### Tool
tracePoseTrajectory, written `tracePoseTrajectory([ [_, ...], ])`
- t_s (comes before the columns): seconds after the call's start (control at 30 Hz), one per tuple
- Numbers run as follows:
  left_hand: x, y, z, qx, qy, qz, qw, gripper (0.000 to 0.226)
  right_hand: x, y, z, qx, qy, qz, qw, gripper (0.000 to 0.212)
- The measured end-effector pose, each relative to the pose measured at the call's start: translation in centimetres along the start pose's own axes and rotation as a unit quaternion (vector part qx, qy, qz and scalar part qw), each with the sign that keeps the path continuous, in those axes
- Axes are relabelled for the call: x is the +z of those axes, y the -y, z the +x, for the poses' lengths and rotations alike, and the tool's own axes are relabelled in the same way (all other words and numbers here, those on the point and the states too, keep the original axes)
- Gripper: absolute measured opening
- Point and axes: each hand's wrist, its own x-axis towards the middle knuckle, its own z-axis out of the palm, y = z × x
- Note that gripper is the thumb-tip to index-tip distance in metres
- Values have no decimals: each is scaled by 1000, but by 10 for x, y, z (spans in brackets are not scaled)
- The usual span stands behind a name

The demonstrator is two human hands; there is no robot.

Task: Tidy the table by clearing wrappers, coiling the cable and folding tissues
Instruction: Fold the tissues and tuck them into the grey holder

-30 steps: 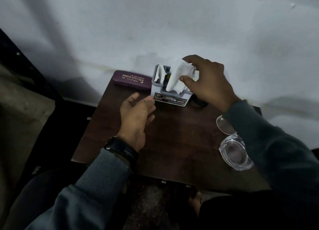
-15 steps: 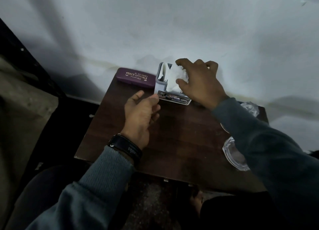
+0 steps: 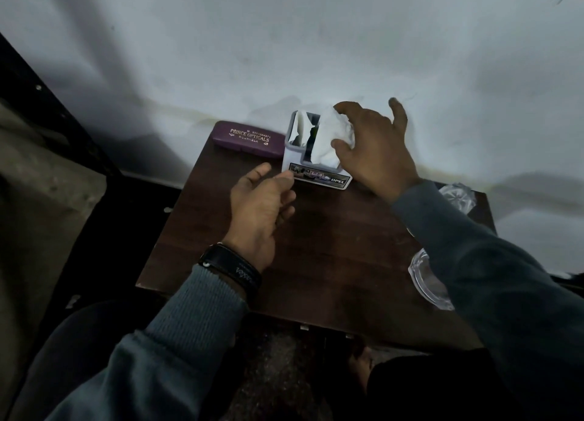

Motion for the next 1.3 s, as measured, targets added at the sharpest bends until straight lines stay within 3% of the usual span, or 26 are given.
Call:
tracePoseTrajectory([
  [0.27,1,0,0,2,5,6,1000,37,5,-4,-4,14,-46,-3,999,47],
  [0.47,1,1,0,-5,9,11,1000,33,14,-1,-14,-45,-18,8,999,53],
  [0.77,2,0,0,-2,14,11,1000,33,8,-7,-21,-47,-22,3,999,51],
  [1.3,1,4,5,-8,17,5,1000,31,1,-7,-4,-73,47,29,996,56],
])
